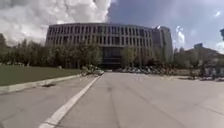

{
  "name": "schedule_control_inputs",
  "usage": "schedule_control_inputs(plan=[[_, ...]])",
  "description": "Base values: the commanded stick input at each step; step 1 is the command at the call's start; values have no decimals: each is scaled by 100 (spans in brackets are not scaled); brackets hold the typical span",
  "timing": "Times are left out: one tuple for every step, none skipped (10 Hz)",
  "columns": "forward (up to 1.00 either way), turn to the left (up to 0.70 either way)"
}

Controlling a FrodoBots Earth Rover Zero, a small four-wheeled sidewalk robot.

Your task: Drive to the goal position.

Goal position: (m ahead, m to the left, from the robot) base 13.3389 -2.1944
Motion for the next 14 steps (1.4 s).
schedule_control_inputs(plan=[[100,0],[100,0],[100,0],[100,0],[100,0],[100,0],[100,0],[100,0],[100,0],[100,0],[100,0],[100,0],[100,0],[100,0]])
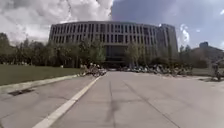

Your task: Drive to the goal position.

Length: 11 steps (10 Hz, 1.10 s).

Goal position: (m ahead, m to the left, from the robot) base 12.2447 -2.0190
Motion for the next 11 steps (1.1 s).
schedule_control_inputs(plan=[[100,0],[100,-16],[100,-40],[100,-40],[100,-10],[100,0],[100,0],[100,0],[100,0],[100,0],[100,0]])
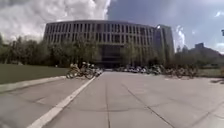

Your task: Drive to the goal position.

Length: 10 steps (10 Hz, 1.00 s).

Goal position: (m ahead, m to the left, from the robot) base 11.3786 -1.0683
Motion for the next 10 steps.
schedule_control_inputs(plan=[[100,0],[100,0],[100,0],[100,0],[100,0],[100,0],[100,0],[100,0],[100,-17],[100,-39]])
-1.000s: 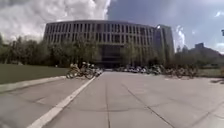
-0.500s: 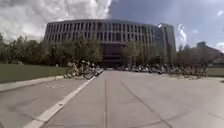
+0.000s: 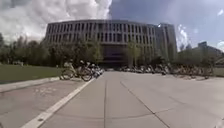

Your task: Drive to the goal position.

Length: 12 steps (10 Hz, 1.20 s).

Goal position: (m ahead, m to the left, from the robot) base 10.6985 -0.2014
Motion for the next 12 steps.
schedule_control_inputs(plan=[[100,-40],[100,-38],[100,-24],[100,0],[100,0],[100,0],[100,0],[100,0],[100,0],[100,0],[100,0],[100,0]])
